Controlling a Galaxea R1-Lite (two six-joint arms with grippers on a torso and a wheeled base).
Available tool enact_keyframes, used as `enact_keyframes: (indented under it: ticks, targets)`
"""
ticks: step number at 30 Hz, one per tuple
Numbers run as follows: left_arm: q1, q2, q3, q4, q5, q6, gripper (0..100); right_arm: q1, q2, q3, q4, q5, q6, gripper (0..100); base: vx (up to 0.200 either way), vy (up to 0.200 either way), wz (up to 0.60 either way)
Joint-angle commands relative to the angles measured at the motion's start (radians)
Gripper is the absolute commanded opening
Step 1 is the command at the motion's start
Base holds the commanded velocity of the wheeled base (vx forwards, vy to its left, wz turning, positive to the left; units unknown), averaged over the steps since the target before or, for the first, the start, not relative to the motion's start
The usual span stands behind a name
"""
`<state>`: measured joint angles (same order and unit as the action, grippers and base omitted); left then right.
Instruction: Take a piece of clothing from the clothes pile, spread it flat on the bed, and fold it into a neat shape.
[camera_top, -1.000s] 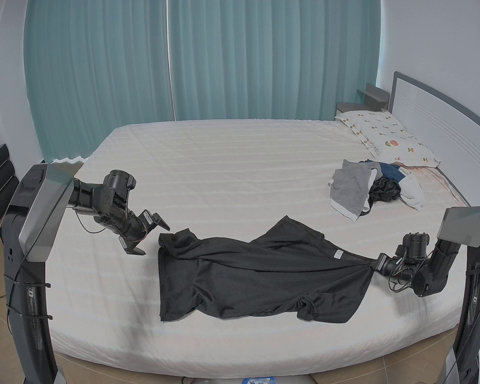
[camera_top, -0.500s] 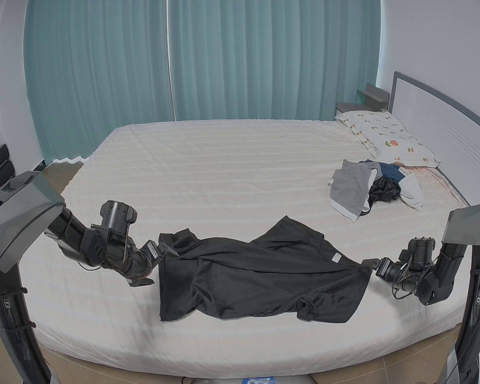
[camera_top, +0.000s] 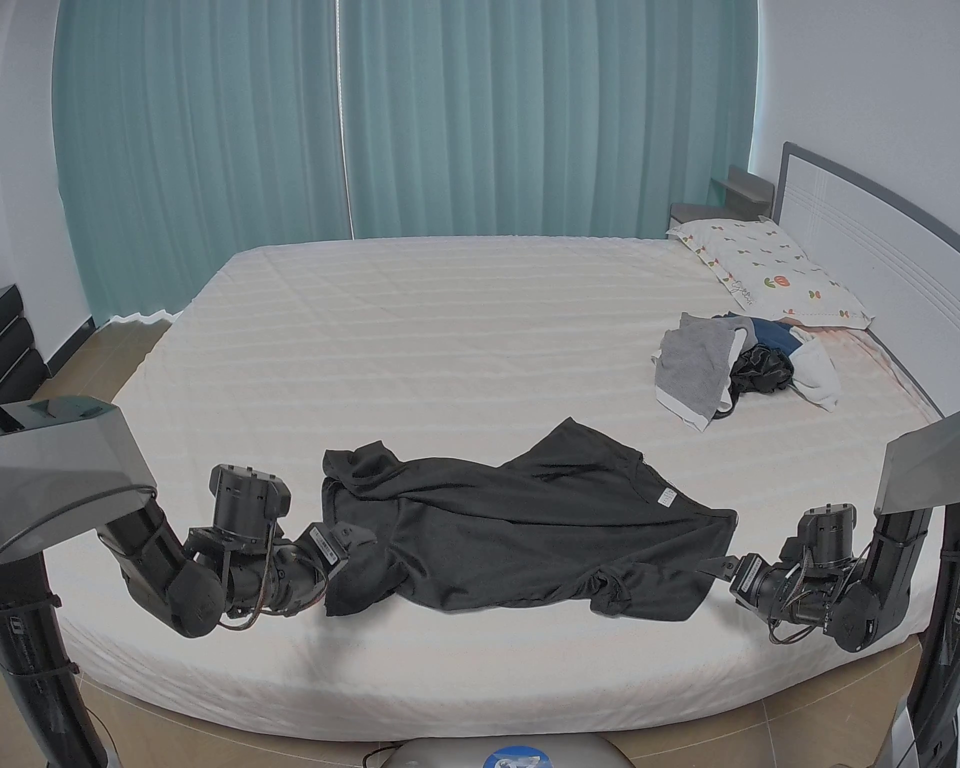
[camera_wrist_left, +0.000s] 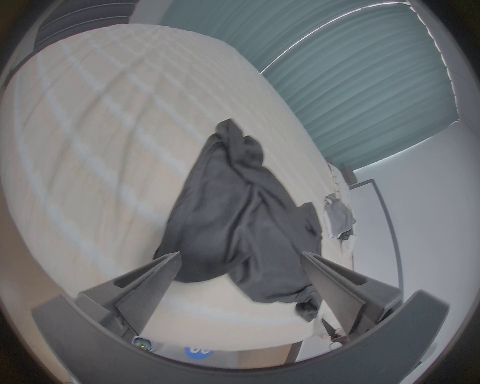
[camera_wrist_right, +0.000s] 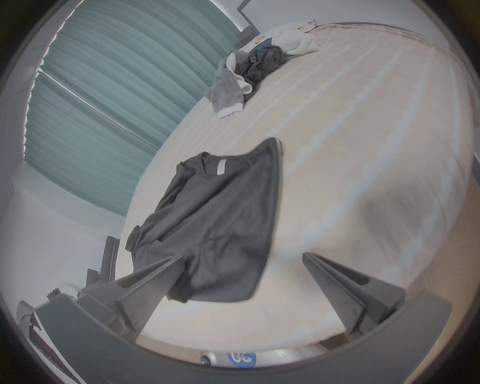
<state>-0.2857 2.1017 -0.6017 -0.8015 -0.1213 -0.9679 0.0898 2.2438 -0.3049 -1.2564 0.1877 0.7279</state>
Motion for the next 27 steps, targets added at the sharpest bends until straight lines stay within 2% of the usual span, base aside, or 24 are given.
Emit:
enact_keyframes:
  ticks: [1, 4, 8, 14, 20, 27]
  targets:
    - [-0.003, 0.070, 0.051, -0.018, 0.011, -0.003, 100, 0.028, 0.036, 0.021, -0.012, -0.027, 0.019, 100, 0.000, 0.000, 0.00]
    - [-0.004, 0.101, 0.036, -0.021, 0.018, 0.001, 100, 0.027, 0.043, 0.021, -0.043, -0.028, 0.031, 100, 0.000, 0.000, 0.00]
    - [-0.020, 0.135, -0.001, -0.064, 0.075, 0.001, 100, 0.038, 0.069, 0.021, -0.084, -0.036, 0.036, 100, 0.000, 0.000, 0.00]
    - [-0.044, 0.146, -0.020, -0.030, 0.091, 0.003, 100, 0.062, 0.072, 0.023, -0.115, -0.097, 0.035, 100, 0.000, 0.000, 0.00]
    - [-0.043, 0.152, -0.021, -0.027, 0.101, 0.047, 100, 0.064, 0.072, 0.020, -0.117, -0.097, 0.036, 100, 0.000, 0.000, 0.00]
    - [-0.049, 0.162, -0.023, -0.025, 0.118, 0.052, 100, 0.062, 0.068, 0.021, -0.117, -0.097, 0.035, 100, 0.000, 0.000, 0.00]
